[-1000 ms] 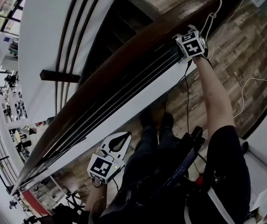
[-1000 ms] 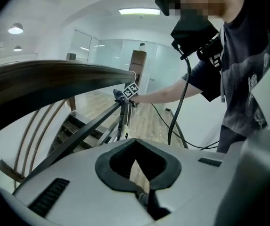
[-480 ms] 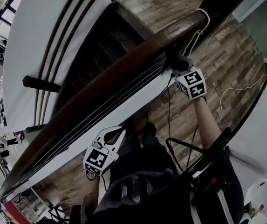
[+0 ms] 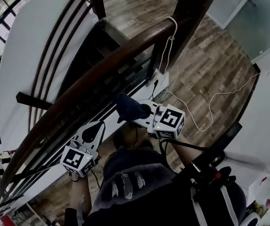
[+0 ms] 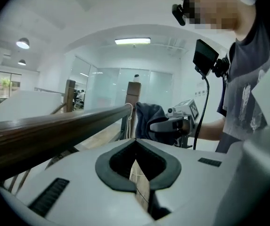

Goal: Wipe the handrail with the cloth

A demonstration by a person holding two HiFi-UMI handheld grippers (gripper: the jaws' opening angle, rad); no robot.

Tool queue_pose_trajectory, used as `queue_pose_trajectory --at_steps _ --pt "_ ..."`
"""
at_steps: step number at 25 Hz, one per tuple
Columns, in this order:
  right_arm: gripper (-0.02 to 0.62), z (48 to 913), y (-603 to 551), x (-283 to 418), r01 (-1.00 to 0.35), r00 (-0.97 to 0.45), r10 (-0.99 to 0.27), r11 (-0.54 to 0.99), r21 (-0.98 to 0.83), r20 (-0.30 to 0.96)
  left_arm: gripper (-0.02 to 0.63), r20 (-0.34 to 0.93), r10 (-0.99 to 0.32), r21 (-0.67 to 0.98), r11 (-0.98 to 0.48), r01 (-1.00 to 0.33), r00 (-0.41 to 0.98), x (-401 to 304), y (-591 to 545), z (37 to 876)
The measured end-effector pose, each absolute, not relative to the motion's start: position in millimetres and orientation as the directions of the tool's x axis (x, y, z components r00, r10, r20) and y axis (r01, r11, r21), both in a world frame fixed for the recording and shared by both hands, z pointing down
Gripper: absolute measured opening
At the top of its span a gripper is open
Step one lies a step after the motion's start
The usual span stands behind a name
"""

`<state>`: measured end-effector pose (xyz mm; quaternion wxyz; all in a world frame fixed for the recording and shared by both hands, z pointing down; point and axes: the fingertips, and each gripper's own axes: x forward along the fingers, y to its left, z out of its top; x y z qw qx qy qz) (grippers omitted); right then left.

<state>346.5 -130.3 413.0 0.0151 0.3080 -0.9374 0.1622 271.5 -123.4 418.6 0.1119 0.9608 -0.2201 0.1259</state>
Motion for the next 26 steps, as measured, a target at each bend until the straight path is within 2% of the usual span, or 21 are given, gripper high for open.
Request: queue_pose_trajectory --at_steps 3,8,11,16,22,26 --pt "0.067 389 -116 337 -0.477 -0.876 -0.479 0.837 -0.266 0.063 0.006 0.251 -0.487 0.173 -0.828 -0.534 0.836 271 -103 397" --pt "0.067 373 -65 334 -0.274 -0.961 -0.275 0.954 -0.122 0.014 0.006 0.242 -0.589 0.161 -0.760 -0.630 0.771 279 -59 390" --pt "0.067 360 -39 324 -0.160 -0.982 -0.172 0.978 -0.137 -0.084 0.006 0.243 -0.654 0.149 -0.705 -0.694 0.716 271 -40 389" --pt "0.067 323 -12 300 -0.036 -0.973 -0.093 0.965 -0.262 -0.210 0.006 0.241 -0.632 0.082 -0.743 -0.665 0.736 258 -35 364" --pt "0.067 306 26 266 0.040 -0.987 -0.014 0.946 -0.323 -0.162 0.006 0.189 -0.696 0.023 -0.702 -0.712 0.693 206 3 325" --pt "0.067 275 57 221 0.077 -0.975 -0.022 0.902 -0.426 -0.223 0.006 0.198 -0.706 0.026 -0.690 -0.724 0.680 156 51 303"
